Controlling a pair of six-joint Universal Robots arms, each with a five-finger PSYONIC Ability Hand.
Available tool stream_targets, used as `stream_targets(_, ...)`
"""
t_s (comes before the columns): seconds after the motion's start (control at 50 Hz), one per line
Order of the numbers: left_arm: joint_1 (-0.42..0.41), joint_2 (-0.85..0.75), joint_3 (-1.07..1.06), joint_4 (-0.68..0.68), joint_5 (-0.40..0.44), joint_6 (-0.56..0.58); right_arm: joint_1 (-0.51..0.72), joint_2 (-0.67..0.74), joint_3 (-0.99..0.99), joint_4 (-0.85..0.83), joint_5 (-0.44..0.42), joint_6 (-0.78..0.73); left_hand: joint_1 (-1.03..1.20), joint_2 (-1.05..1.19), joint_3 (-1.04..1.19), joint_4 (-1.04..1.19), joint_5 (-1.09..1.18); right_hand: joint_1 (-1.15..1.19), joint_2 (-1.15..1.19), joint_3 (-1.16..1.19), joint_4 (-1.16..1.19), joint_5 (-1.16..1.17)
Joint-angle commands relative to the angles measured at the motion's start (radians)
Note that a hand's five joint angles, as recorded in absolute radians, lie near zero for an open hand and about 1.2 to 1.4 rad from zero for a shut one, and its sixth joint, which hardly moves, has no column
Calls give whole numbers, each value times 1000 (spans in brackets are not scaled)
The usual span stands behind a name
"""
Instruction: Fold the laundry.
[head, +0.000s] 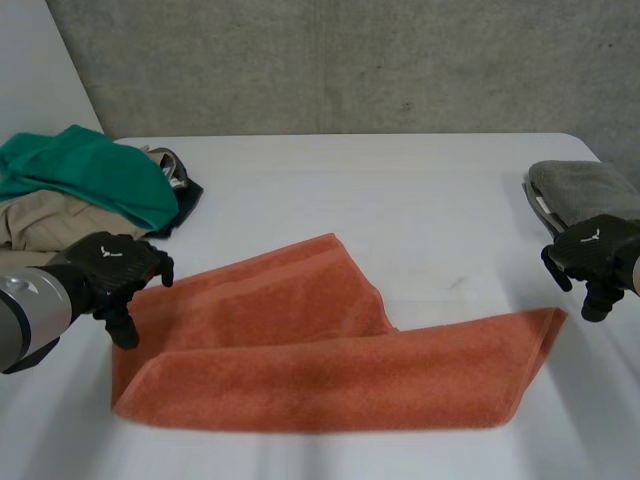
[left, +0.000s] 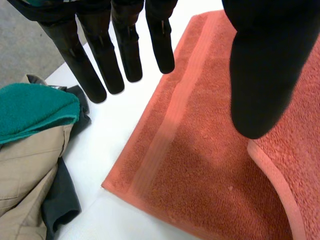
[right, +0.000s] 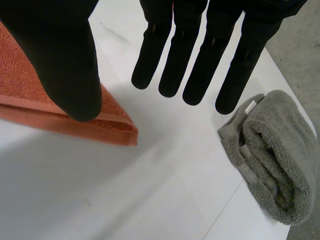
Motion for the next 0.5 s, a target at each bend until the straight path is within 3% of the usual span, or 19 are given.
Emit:
stream_targets(0.02,-40,-9,16,-2,-1,-8,-7,16,-31,-3,0,58,-16,-38,-43,-33,-32,-303,-299,-308,-306,-296)
stream_targets(0.18,-88,-124,-21,13,-18,-11,-25,73,1,-53,-31,71,-60,-82,-87,-77,-76,-292,-287,-297,-295,-284)
stream_targets(0.34,-98,-239,-32,76,-25,-8,-30,123,97,-208,-102,71,-36,-59,-64,-53,-53,-292,-287,-297,-295,-284)
stream_targets(0.42,-108,-276,-29,95,-35,-2,-23,133,136,-259,-103,71,315,292,287,298,298,-289,-284,-294,-292,-281)
stream_targets(0.44,-115,-285,-22,98,-39,-2,-16,133,146,-271,-103,71,641,619,614,625,625,-289,-284,-294,-292,-281)
stream_targets(0.46,-118,-285,-18,99,-42,-1,-11,130,151,-276,-103,71,813,791,786,797,797,-289,-284,-294,-292,-281)
stream_targets(0.5,-121,-287,-6,101,-55,-8,0,126,156,-281,-103,74,920,898,893,904,904,-286,-281,-291,-289,-278)
